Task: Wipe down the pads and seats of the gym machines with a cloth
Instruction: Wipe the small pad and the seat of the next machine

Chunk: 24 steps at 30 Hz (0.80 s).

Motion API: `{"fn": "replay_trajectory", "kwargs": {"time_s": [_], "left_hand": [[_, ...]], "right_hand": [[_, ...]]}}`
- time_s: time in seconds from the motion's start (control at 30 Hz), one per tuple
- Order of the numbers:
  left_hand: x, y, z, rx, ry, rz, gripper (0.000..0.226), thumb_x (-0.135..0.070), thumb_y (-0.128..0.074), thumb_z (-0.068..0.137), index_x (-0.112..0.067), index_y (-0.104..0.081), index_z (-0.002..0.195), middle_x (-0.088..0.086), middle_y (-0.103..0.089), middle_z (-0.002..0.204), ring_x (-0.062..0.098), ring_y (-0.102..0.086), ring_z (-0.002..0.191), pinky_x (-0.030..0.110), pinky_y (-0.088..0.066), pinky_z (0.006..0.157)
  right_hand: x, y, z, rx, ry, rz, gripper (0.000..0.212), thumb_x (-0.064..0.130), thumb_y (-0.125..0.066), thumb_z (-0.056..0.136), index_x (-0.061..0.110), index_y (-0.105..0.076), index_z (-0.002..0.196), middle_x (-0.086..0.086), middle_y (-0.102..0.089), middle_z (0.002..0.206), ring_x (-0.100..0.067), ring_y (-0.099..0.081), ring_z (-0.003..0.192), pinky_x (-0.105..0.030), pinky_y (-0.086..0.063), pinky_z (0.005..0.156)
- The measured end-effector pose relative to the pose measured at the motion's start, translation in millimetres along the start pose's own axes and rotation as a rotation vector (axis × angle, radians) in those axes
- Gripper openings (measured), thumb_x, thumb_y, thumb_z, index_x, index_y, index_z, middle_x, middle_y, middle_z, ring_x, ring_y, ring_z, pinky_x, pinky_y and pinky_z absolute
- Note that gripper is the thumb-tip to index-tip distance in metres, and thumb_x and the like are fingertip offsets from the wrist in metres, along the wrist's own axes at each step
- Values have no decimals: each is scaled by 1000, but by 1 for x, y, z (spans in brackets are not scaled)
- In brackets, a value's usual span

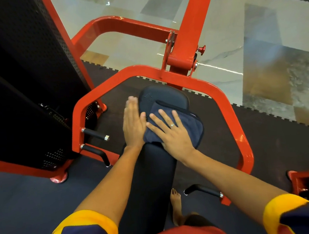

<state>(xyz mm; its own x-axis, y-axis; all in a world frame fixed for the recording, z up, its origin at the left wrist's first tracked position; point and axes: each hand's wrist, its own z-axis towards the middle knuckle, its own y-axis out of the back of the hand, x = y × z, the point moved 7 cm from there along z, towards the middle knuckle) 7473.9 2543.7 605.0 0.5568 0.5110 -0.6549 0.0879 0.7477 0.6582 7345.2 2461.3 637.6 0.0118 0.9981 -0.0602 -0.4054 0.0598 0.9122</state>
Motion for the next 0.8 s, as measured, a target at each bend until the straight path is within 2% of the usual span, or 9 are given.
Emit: {"fn": "replay_trajectory", "kwargs": {"time_s": [0.07, 0.17, 0.27, 0.4, 0.5, 0.63, 0.73, 0.8], "left_hand": [[13, 5, -6, 10, 117, -40, 63, -39, -30, 105, -9, -21, 160, 6, -15, 168, 20, -16, 155, 48, -29, 121], [11, 6, -17, 26, 98, -45, 61, -39, -27, 107, -11, -20, 160, 2, -13, 169, 14, -14, 155, 45, -25, 123], [20, 9, -34, -16, 187, -60, 60, -39, -29, 107, -11, -23, 159, 3, -16, 168, 13, -16, 154, 45, -26, 123], [37, 11, -61, -71, 338, -55, 59, -39, -24, 106, -11, -29, 158, 3, -23, 167, 13, -21, 152, 44, -26, 123], [43, 10, -66, -126, 443, -38, 51, -27, -29, 108, -8, -33, 156, 4, -27, 165, 15, -24, 152, 44, -25, 123], [42, 9, -78, -206, 520, 21, 48, -19, -35, 104, -4, -44, 149, 9, -39, 159, 23, -33, 149, 45, -24, 124], [45, 8, -92, -254, 604, 29, 47, -18, -37, 104, -4, -45, 149, 9, -40, 159, 22, -32, 149, 42, -18, 126], [46, 6, -97, -256, 639, 40, 47, -21, -36, 106, -6, -44, 149, 8, -38, 159, 20, -28, 151, 39, -14, 127]], "right_hand": [[5, -3, 8, 23, 35, -4, 66, 10, -66, 93, 19, -44, 154, -6, -34, 164, -34, -23, 155, -57, -8, 126], [-6, -1, -19, 77, 159, -57, 71, 12, -63, 93, 20, -37, 158, -6, -27, 167, -32, -18, 156, -56, -10, 127], [-16, 3, -37, 131, 255, -111, 72, 16, -59, 93, 22, -33, 160, -5, -24, 168, -30, -16, 157, -55, -10, 127], [9, -9, 4, 143, 282, -110, 68, 19, -60, 93, 21, -38, 158, -6, -26, 168, -33, -18, 156, -56, -8, 126], [26, -18, 32, 193, 303, -141, 70, 21, -62, 93, 22, -37, 158, -5, -25, 168, -32, -17, 156, -56, -6, 125], [2, -7, 15, 213, 386, -115, 69, 23, -54, 93, 20, -34, 159, -6, -24, 168, -31, -16, 157, -55, -10, 125], [-11, -2, 6, 246, 435, -127, 73, 30, -61, 91, 20, -36, 159, -6, -25, 168, -31, -17, 156, -55, -10, 126], [2, -8, 17, 255, 469, -140, 68, 28, -54, 93, 20, -37, 158, -7, -26, 168, -32, -17, 156, -56, -7, 125]]}}
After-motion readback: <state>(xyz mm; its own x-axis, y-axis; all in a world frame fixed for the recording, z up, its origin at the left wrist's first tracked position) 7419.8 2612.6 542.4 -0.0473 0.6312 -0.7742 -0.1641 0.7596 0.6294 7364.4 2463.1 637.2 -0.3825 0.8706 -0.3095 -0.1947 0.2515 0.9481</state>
